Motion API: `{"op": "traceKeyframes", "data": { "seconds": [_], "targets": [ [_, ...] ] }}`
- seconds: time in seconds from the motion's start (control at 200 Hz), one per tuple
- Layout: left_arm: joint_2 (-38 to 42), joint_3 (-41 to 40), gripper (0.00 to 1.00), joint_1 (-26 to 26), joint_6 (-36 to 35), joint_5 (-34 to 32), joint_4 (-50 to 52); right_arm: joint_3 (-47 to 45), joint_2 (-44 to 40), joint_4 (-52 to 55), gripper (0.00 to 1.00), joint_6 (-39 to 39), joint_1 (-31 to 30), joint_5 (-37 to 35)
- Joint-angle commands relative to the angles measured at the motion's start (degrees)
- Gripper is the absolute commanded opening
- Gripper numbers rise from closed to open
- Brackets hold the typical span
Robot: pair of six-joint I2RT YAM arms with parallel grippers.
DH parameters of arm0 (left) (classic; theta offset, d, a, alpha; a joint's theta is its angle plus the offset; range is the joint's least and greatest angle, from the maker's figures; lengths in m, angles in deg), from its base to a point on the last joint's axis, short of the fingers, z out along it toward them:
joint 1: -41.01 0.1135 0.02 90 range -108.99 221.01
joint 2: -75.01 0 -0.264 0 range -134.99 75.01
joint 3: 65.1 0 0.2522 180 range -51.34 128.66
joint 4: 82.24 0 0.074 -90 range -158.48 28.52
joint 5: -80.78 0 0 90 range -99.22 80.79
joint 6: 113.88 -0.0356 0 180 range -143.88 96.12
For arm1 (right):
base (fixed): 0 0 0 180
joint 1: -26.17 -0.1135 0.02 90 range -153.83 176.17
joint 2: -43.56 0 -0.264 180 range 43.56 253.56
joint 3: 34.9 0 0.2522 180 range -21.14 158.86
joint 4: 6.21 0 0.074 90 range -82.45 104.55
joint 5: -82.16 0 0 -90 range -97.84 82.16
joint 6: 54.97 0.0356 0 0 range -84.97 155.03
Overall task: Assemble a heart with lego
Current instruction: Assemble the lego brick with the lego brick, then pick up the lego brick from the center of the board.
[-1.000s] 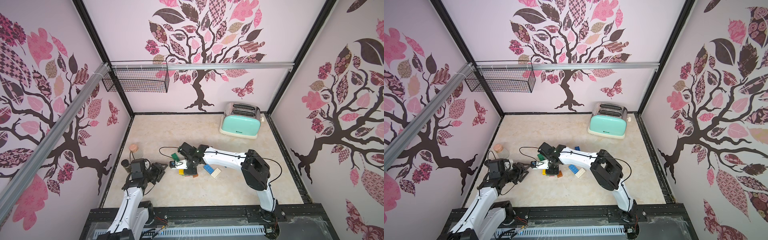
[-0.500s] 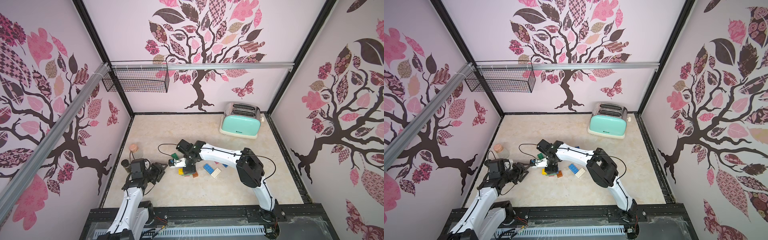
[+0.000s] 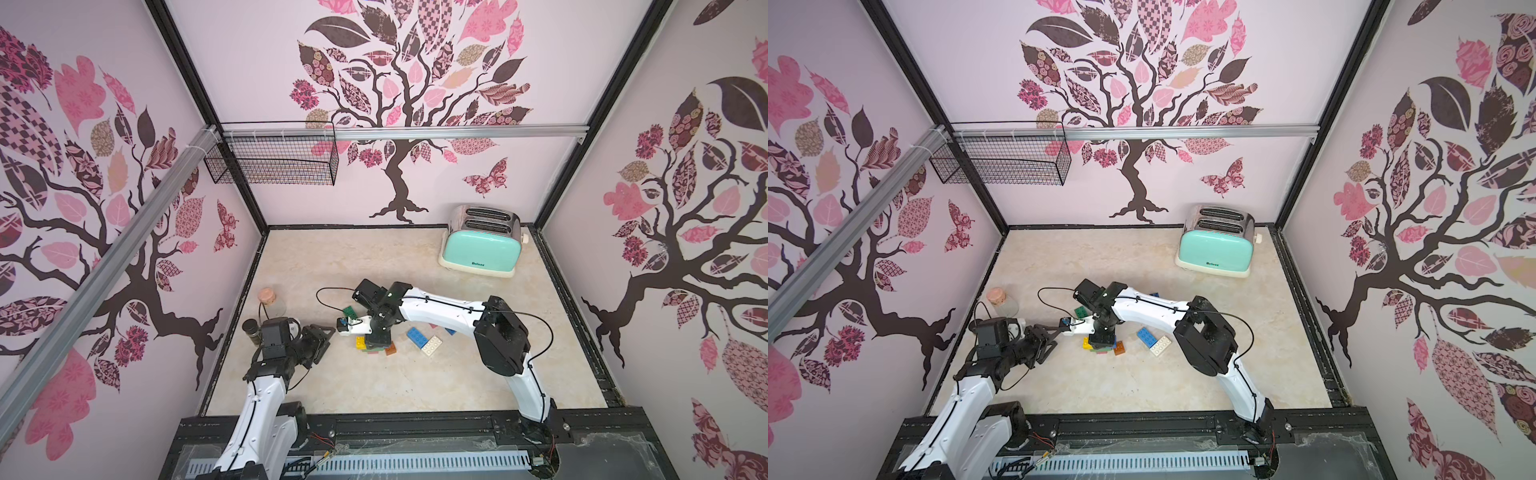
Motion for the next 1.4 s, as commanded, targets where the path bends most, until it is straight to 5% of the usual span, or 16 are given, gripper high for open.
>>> {"op": "traceKeyframes", "data": {
  "seconds": [0.0, 0.42, 0.74, 1.155, 1.396],
  "targets": [
    [0.9, 0.6, 0.52, 0.4, -0.6, -0.5, 0.5, 3.5, 0.4, 1.7, 0.31, 1.8, -0.2, 0.9],
    [0.6, 0.4, 0.52, 0.3, -0.9, -0.5, 0.3, 4.1, 4.5, 0.5, 0.36, 4.5, -0.4, -2.1],
    [0.3, 0.3, 0.54, 0.4, -1.0, 0.0, -0.4, 2.7, -0.8, -2.8, 0.63, 5.0, -0.3, 0.8],
    [-0.3, 0.4, 0.54, -0.8, -2.1, 1.7, -0.3, -0.2, -7.4, -9.0, 0.66, 12.1, 7.1, 0.3],
    [0.0, -1.3, 0.54, -6.8, 0.7, -1.5, -2.3, -1.0, -4.5, -13.2, 0.64, 21.9, 14.2, -3.5]
  ]
}}
